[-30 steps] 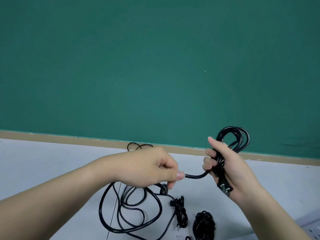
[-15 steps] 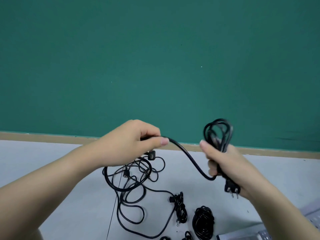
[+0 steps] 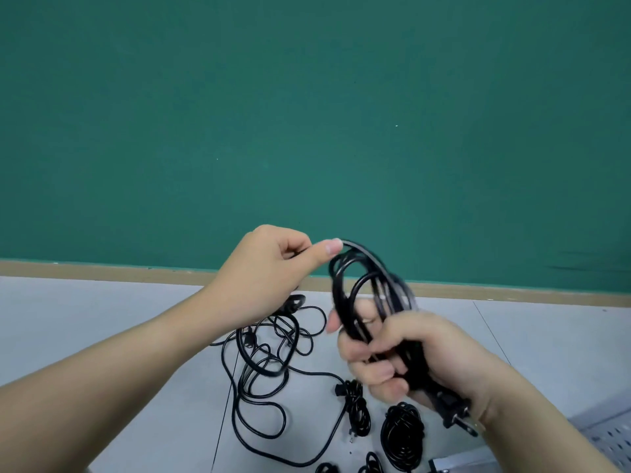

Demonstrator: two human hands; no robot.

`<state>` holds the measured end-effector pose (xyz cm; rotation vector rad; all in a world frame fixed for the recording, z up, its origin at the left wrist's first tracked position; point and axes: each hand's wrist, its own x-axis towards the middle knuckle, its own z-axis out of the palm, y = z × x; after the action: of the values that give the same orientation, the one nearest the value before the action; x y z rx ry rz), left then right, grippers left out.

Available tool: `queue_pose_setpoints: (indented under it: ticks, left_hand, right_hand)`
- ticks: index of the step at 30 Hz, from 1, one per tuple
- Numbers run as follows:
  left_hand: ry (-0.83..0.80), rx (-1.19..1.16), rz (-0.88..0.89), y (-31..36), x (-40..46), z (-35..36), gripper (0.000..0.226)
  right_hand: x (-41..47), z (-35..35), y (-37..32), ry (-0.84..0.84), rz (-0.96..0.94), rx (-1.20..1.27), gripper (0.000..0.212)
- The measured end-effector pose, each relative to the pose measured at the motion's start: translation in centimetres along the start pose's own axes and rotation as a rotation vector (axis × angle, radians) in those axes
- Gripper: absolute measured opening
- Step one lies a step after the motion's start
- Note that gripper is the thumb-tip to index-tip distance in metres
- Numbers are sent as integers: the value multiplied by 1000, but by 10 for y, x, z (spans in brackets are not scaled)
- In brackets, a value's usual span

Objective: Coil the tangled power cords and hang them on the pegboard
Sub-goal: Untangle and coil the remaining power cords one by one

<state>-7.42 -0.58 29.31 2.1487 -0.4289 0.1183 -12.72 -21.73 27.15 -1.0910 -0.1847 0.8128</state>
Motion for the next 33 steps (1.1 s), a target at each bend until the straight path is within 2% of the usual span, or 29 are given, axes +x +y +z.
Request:
queue_pose_setpoints:
  ticks: [2,5,8,12,15,17,20,23,25,28,33]
  left_hand:
    - [-26,7,-36,0,3,-5,64]
    - [-127,78,-98,-8,6,-9,60]
    - [-208,82,-124,-17,5,-1,55]
    - [-225,-63,-204,-15,2,11,53]
    - [-391,-236,-312,-10,-5,21,53]
    - [-504,-296,-338,-7,-11,31,56]
    - [-548,-358,-357,-5,-15,38,56]
    - [-553,-341,-356,-2,-15,36,55]
    - [-585,-284,-359,2,-16,35,55]
    - [-641,-253,-378,6,-19,37,54]
    - [-612,-250,-362,4,-15,30,42]
  right_hand:
    - [0,-10,-6,43,-121,127,42]
    - [0,-24,-17,251,-303,316,46]
    - [5,-26,-19,356,-351,353,40]
    - [16,-15,-8,448,-309,181,38]
    - [21,-12,0,534,-290,-49,33]
    - [22,-9,4,534,-258,-155,36]
    - [23,-6,6,455,-246,-148,42]
    - [23,-6,8,465,-284,-128,45]
    - [25,-2,7,455,-325,-16,45]
    - [25,5,-4,401,-445,307,36]
    - [6,-17,-32,587,-605,562,31]
